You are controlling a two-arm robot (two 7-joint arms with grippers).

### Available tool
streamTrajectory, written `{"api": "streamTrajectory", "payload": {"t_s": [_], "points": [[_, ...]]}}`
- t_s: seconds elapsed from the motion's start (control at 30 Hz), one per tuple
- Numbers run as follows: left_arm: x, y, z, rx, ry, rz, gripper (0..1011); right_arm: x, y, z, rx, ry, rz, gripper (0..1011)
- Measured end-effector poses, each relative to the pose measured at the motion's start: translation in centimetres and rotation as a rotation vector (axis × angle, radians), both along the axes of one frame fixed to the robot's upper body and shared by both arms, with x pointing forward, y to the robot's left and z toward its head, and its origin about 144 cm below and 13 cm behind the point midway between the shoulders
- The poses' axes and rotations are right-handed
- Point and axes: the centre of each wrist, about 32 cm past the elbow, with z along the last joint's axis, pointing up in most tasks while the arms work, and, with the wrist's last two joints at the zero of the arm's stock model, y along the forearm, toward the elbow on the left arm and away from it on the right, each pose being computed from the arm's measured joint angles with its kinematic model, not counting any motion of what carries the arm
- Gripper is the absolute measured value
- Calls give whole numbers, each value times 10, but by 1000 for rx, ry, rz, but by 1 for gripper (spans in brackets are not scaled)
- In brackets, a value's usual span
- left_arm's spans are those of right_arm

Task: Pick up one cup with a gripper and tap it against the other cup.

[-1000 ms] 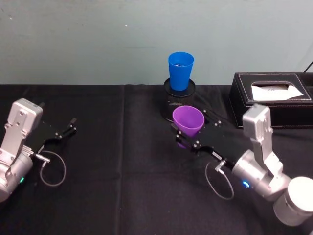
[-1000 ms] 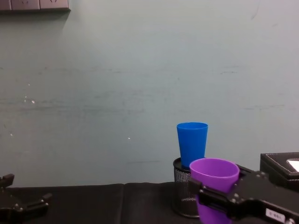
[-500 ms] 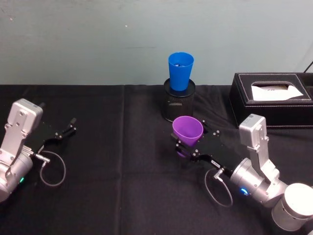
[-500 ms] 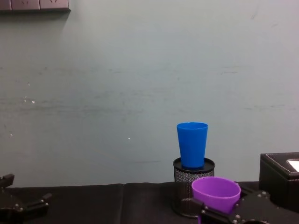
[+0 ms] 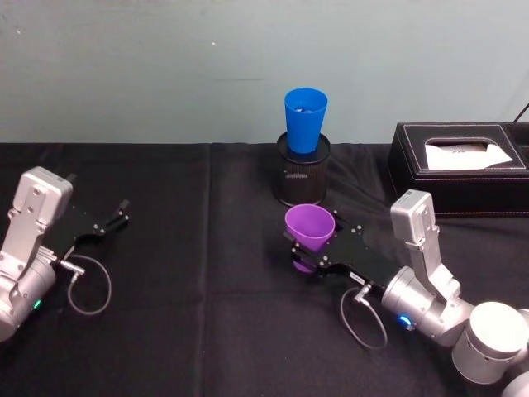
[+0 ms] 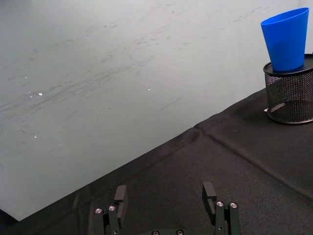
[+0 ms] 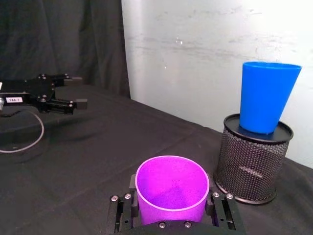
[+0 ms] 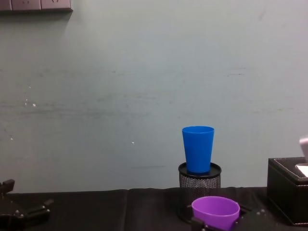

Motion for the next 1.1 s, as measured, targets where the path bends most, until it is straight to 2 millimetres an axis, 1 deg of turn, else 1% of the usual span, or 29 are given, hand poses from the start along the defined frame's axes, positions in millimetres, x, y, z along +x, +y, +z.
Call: {"api": "streamTrajectory", "payload": {"t_s": [0.13,0.2,0.33,0.37,0.43,0.47,0.53,0.63,0.77,0.87,0.9,0.97,1.0,1.07,1.1], "points": [[0,0,0,0,0,0,1000,2,1,-2,-5,10,5,734],[0,0,0,0,0,0,1000,3,1,-3,-7,15,5,752],[0,0,0,0,0,0,1000,3,1,-4,-5,22,6,852],[0,0,0,0,0,0,1000,3,1,-4,0,26,7,900],[0,0,0,0,0,0,1000,3,1,-4,2,27,7,932],[0,0,0,0,0,0,1000,3,1,-4,5,27,6,973],[0,0,0,0,0,0,1000,3,1,-4,10,27,5,1002],[0,0,0,0,0,0,1000,1,1,0,24,15,4,1003],[0,0,0,0,0,0,1000,-5,-1,11,43,-23,-3,1003],[0,0,0,0,0,0,1000,-11,-5,23,61,-65,-21,1003],[0,0,0,0,0,0,1000,-15,-8,30,69,-85,-42,1003],[0,0,0,0,0,0,1000,-20,-11,36,72,-92,-74,1003],[0,0,0,0,0,0,1000,-25,-12,42,65,-95,-121,1003],[0,0,0,0,0,0,1000,-30,-13,48,46,-95,-180,1003],[0,0,0,0,0,0,1000,-34,-14,52,24,-91,-246,1002]]}}
